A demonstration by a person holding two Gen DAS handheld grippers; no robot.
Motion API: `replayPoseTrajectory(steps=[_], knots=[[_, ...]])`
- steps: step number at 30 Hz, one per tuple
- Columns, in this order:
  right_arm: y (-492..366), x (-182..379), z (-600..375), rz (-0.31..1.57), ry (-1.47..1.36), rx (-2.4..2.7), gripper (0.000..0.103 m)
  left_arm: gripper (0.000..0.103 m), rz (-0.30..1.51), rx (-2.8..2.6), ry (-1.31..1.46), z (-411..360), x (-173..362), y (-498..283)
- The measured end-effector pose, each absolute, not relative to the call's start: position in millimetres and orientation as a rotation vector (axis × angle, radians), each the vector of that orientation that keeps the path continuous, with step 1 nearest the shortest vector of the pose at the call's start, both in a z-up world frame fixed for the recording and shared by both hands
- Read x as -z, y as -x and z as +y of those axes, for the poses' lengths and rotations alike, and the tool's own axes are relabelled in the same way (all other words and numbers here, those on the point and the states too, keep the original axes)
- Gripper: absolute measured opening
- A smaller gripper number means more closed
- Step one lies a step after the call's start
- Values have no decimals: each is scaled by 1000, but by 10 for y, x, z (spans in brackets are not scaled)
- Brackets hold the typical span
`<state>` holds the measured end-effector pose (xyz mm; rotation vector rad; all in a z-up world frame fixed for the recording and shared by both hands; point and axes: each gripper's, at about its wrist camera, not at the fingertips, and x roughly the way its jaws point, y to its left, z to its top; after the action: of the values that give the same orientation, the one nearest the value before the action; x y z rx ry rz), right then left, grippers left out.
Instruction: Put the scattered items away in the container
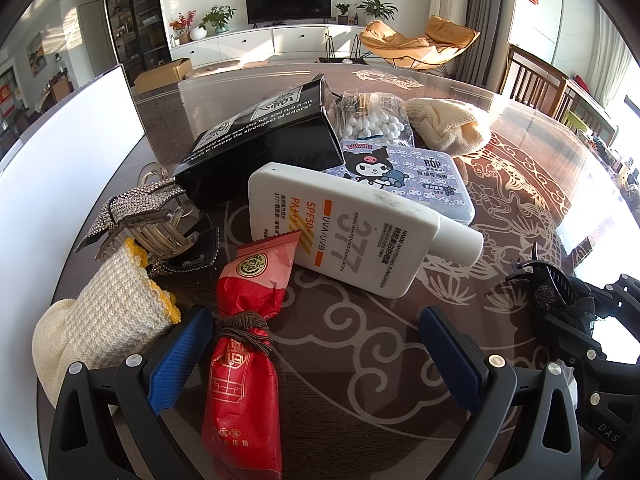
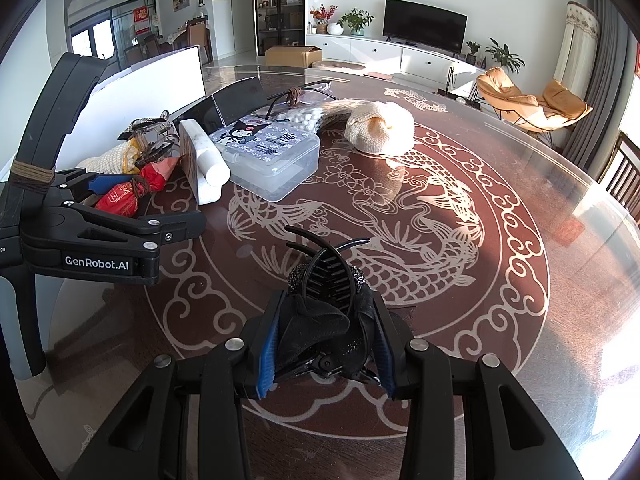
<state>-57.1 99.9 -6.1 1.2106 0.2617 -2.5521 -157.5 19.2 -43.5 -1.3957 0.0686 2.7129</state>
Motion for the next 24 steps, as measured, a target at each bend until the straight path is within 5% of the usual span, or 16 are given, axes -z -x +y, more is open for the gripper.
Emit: replayPoseTrajectory(steps=[24], knots=[[575,59,991,242,-1213,2542,43,103,69,-2713,1396,190,434,1576]])
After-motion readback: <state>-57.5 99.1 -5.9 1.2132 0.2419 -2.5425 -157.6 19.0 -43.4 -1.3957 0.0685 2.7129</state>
